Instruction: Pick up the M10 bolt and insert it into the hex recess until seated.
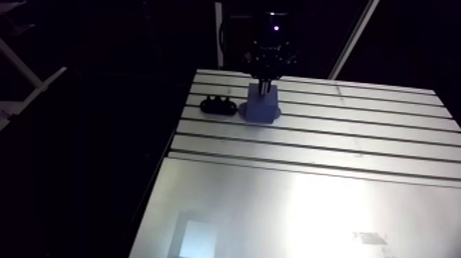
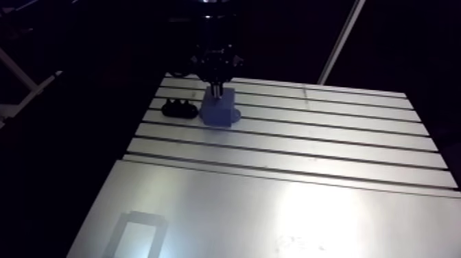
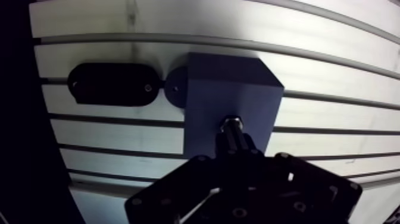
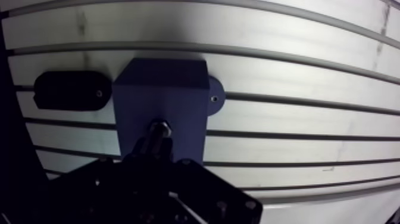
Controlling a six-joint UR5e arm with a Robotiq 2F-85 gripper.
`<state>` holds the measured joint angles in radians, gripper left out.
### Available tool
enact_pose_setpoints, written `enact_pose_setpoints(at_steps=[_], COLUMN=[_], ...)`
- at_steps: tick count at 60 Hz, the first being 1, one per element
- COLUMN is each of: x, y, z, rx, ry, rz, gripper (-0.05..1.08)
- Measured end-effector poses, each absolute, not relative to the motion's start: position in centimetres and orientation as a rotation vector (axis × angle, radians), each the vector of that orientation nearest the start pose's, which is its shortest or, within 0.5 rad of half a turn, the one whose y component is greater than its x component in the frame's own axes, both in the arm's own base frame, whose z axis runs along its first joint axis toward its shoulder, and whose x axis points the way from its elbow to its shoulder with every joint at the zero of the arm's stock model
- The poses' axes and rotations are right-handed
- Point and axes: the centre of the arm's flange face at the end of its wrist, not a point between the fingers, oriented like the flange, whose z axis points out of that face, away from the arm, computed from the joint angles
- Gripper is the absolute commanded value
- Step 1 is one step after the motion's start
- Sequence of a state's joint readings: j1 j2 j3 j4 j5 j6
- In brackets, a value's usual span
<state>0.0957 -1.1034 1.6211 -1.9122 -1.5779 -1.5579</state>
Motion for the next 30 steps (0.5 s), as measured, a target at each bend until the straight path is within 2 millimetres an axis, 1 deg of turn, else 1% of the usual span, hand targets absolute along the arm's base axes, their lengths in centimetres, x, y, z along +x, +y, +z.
enact_pose_setpoints(at_steps=[30], x=[-59.80], y=[-18.91], z=[22.84], rx=[-0.137], ry=[2.959], rz=[0.024], gripper=[1.08])
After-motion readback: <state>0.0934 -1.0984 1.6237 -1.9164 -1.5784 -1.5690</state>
